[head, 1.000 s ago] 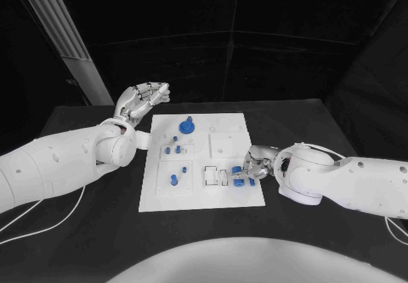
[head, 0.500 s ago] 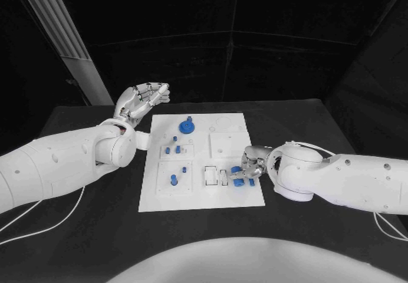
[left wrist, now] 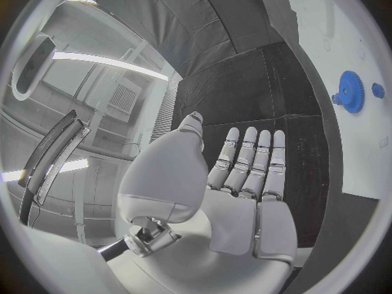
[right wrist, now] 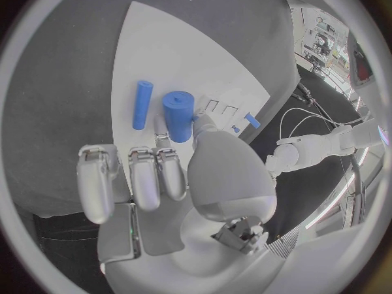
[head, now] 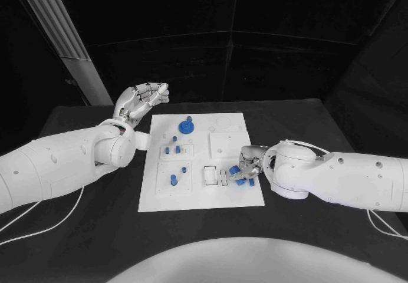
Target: Assemble the parts on the task board
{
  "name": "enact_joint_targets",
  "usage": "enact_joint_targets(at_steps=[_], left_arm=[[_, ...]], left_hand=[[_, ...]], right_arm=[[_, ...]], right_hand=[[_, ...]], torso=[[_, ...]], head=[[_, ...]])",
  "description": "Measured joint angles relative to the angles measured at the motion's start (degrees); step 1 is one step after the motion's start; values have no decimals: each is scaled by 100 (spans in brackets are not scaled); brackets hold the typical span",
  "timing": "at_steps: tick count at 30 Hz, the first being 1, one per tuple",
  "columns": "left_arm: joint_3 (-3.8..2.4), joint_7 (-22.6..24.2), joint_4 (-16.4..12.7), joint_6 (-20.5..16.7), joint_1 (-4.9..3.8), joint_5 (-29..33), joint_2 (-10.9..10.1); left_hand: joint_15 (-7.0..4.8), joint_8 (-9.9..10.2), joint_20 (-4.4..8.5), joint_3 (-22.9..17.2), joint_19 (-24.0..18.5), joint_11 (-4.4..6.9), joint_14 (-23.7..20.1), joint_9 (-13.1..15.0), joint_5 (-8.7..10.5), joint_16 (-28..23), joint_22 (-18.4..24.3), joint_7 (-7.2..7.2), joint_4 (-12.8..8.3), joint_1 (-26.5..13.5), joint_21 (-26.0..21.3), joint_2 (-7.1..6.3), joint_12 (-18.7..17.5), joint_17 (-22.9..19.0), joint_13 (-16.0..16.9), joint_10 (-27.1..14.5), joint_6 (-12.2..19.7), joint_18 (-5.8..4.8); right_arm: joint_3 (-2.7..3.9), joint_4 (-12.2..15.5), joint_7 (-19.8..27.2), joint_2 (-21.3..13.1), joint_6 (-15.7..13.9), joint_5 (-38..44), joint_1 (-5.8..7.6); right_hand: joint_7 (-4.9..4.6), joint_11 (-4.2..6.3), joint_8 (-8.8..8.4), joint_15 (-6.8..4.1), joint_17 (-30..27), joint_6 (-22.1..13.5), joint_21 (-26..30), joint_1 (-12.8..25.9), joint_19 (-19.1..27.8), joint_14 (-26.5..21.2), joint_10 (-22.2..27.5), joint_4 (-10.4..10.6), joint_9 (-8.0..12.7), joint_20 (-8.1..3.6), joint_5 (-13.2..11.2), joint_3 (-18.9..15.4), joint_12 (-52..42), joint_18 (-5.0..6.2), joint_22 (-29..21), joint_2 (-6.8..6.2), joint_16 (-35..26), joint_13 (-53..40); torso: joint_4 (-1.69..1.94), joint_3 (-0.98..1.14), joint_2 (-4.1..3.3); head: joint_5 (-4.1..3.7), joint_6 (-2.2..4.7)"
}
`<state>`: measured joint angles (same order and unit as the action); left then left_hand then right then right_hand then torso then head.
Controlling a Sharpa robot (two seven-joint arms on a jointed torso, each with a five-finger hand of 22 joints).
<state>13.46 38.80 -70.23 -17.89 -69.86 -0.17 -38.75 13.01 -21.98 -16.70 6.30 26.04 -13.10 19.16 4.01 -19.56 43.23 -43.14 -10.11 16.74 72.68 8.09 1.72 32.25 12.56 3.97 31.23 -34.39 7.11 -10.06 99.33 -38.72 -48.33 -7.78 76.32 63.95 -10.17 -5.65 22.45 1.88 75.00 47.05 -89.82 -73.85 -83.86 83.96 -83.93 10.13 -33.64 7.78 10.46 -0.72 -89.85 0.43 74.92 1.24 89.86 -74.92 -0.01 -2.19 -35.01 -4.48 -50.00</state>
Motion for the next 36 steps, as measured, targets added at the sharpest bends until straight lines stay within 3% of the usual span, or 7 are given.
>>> enact_joint_targets(at_steps=[9,11,12,13,15,29,36], left_arm=[[0,0,-3,4,0,0,-8],[0,0,-3,4,0,0,-8],[0,0,-3,5,0,0,-9],[0,0,-3,5,0,0,-10],[0,0,-3,6,0,0,-11],[0,0,6,11,1,0,-14],[0,0,18,16,1,0,0]], left_hand=[[0,0,0,0,0,0,0,0,0,27,0,0,0,22,0,22,40,-16,0,0,0,0],[0,-2,0,0,0,0,0,0,0,27,0,0,0,22,0,22,40,-16,0,0,0,0],[0,-23,0,0,0,0,0,0,0,27,-1,0,0,22,0,22,40,-16,0,0,0,0],[0,-23,0,0,0,0,0,0,0,27,-1,0,0,22,0,22,40,-16,0,0,0,0],[0,-24,0,0,0,0,0,0,1,27,-1,0,0,22,0,22,40,-16,0,0,0,0],[0,-23,0,0,0,0,0,1,3,27,4,0,0,22,0,22,40,-15,0,0,0,0],[0,-23,0,13,0,0,0,1,3,27,3,0,13,22,0,22,40,-27,0,0,0,0]], right_arm=[[-14,52,102,-38,-146,37,-18],[-19,81,145,-69,-234,39,-23],[-20,101,176,-94,-307,40,-26],[-20,120,203,-114,-369,40,-26],[-23,152,261,-158,-506,40,-28],[-53,466,619,-532,-1160,-414,-68],[-46,593,931,-670,-1435,-1289,-39]], right_hand=[[-2,5,-146,8,0,126,0,-294,-19,8,-2,-146,114,19,377,146,0,0,0,8,0,0],[-23,58,-250,8,0,173,0,-323,-19,8,-11,-145,603,19,482,183,0,0,-1,29,0,0],[-21,71,-306,8,0,209,0,-361,-19,8,-6,-206,1021,19,516,278,0,0,0,-8,0,0],[-34,75,-377,8,0,238,0,-369,-19,8,-11,-380,1882,19,559,481,0,0,0,-16,0,0],[-49,76,-502,6,0,266,0,-467,-19,6,-11,-500,2482,19,623,632,0,0,0,37,0,0],[-224,117,-746,-36,0,441,0,-485,-19,8,-11,-607,2615,-24,712,865,0,0,0,25,0,0],[-269,158,-804,-56,0,523,0,-364,-19,-12,-10,-609,2630,-24,716,886,0,0,-1,-96,0,0]], torso=[[0,1,1],[0,1,2],[0,1,2],[0,1,3],[0,1,3],[1,-1,5],[5,-7,8]], head=[[12,0],[18,0],[21,0],[26,0],[30,0],[47,0],[46,0]])
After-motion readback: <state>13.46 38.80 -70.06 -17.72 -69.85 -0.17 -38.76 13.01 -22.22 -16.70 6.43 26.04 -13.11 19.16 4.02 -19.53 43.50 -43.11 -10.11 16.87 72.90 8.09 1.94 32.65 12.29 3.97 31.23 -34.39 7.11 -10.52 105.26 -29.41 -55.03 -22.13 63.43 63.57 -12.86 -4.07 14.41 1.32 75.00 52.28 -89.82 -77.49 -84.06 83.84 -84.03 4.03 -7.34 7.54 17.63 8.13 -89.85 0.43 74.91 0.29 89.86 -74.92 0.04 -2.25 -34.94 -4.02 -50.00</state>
